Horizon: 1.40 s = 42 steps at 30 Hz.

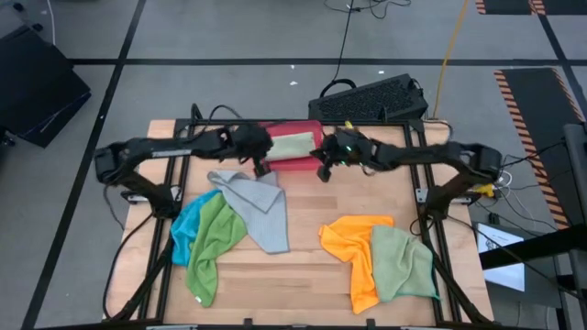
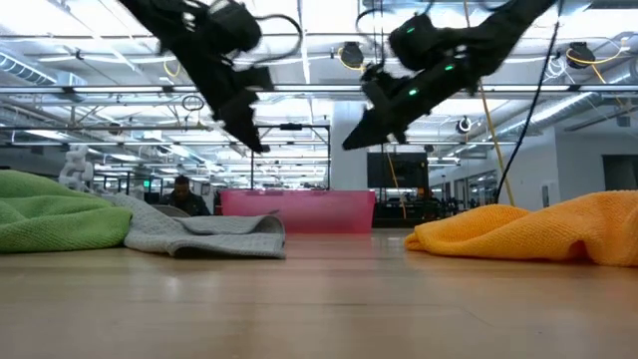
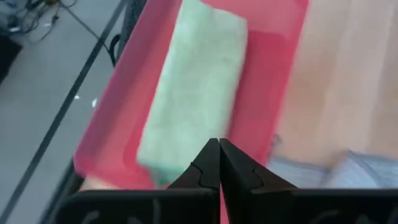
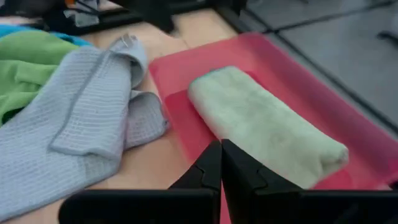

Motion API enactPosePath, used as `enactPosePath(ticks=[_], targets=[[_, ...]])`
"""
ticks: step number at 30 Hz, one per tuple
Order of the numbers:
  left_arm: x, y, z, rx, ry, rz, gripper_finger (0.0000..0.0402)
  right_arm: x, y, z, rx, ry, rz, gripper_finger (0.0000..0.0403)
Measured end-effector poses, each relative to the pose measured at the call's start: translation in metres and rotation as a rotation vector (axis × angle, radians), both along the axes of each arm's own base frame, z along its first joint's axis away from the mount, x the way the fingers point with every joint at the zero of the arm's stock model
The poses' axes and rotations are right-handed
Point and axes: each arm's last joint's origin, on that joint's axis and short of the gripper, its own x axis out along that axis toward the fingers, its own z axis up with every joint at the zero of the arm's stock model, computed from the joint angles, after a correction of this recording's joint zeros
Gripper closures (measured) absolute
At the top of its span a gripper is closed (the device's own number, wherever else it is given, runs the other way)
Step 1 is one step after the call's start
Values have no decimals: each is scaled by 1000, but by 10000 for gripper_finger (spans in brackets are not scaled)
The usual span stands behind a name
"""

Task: Fold microfiber towels
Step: Put the folded light green towel into the red bin, then fold the gray towel

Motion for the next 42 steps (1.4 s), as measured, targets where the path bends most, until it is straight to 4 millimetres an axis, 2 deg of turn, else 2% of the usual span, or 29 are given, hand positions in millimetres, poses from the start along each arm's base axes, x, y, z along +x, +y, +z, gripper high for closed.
enactPosePath(ticks=[6,11,16,20,27,31,34,39,42], targets=[[-36,-40,2,43,-133,97,392,50,-43,6,29,175,25,403],[-55,-59,-11,56,-238,74,399,80,-76,8,88,325,5,403],[-59,-67,-25,53,-311,54,386,89,-103,-3,170,449,-39,403],[-61,-71,-34,53,-323,33,385,88,-117,-23,220,492,-86,403],[-61,-78,-38,56,-316,4,397,88,-126,-54,263,543,-119,403],[-60,-83,-38,60,-316,-14,384,90,-124,-55,251,547,-120,403],[-60,-85,-38,63,-313,-30,383,89,-121,-44,225,549,-134,403],[-59,-90,-38,59,-314,-51,398,84,-113,-8,194,499,-131,403],[-59,-92,-38,57,-316,-60,395,81,-99,13,172,491,-103,403]])
